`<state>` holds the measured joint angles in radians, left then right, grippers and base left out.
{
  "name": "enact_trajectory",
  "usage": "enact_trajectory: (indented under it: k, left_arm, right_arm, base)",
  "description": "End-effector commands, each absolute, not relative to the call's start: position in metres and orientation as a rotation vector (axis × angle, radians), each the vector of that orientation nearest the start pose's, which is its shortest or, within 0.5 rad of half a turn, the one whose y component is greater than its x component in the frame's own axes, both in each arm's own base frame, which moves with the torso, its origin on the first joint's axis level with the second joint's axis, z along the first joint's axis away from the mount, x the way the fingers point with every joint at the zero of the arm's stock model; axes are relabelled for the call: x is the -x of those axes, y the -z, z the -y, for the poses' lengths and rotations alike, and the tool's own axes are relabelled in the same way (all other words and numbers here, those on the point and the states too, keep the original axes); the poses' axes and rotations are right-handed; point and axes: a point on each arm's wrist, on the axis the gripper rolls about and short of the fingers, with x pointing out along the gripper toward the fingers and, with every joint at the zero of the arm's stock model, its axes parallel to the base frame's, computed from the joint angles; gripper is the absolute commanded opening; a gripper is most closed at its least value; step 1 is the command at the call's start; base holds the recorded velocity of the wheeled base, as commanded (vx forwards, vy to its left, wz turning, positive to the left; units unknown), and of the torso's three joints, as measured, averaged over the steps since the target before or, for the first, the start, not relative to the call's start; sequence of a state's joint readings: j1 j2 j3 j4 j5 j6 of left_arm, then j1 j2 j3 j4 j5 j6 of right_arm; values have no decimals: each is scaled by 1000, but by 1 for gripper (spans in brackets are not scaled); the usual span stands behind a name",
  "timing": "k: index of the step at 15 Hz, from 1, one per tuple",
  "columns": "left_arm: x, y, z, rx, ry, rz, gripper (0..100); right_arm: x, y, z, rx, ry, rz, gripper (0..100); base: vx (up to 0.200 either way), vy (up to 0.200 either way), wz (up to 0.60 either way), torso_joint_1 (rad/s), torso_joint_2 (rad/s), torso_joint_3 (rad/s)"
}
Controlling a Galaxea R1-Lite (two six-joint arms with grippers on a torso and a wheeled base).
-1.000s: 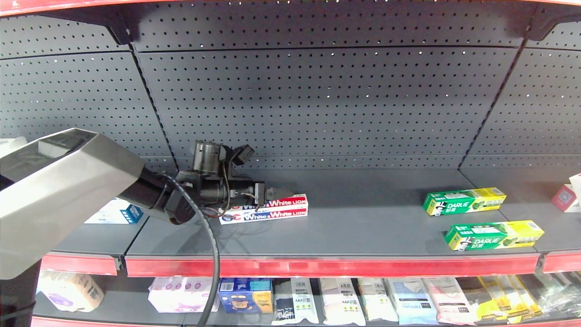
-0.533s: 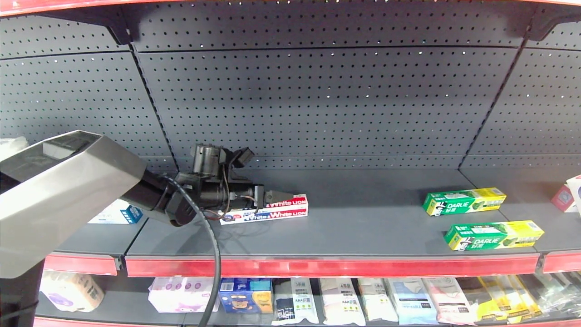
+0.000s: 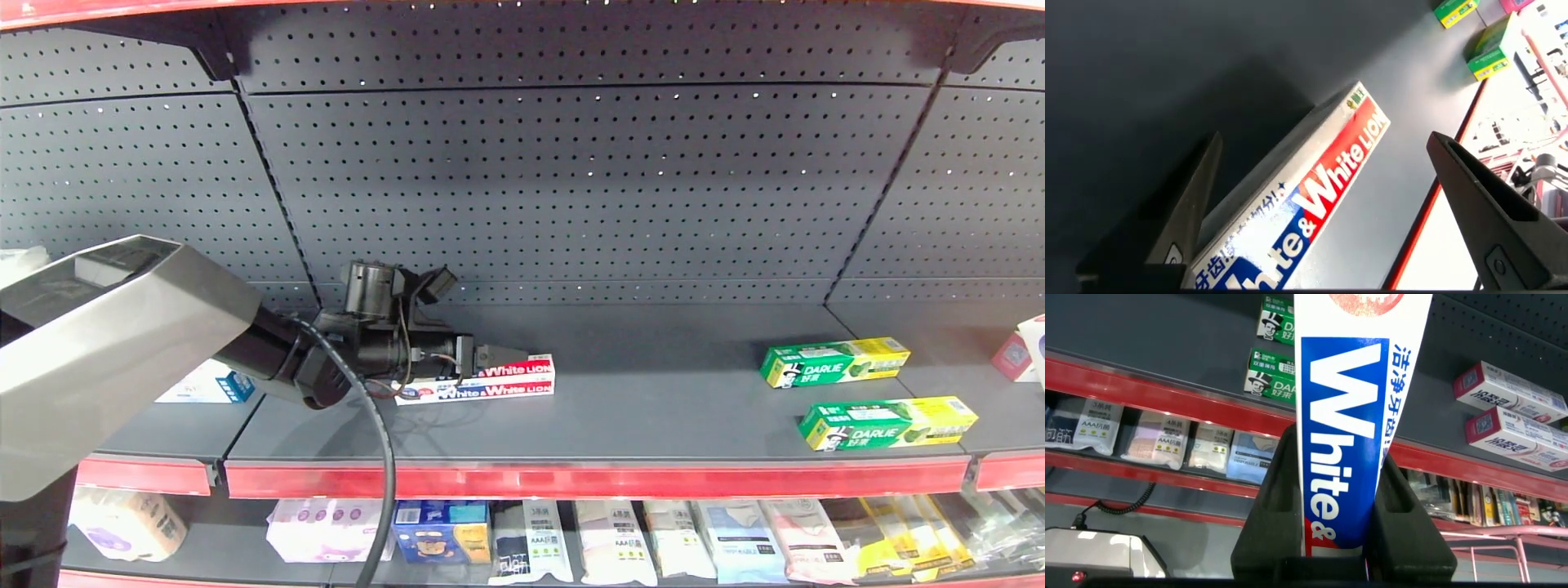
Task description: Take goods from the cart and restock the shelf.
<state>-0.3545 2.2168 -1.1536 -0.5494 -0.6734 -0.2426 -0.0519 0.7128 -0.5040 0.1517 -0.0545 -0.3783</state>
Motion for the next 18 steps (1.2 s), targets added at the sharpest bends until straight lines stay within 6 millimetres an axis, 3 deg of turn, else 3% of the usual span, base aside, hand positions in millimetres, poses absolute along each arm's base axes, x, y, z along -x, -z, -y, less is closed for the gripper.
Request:
enact_trajectory:
  k: [1,18]
  left_arm:
    - [-380,-71,156,304,929,-676,100]
    - [-351,-64,128,310,882,-750,100]
  right_arm:
    - [-56,-198,4,375,36,-378,0]
    - [-55,-198,4,375,33,-373,0]
  base:
    - [0,0,0,0,0,0]
    - [0,0,0,0,0,0]
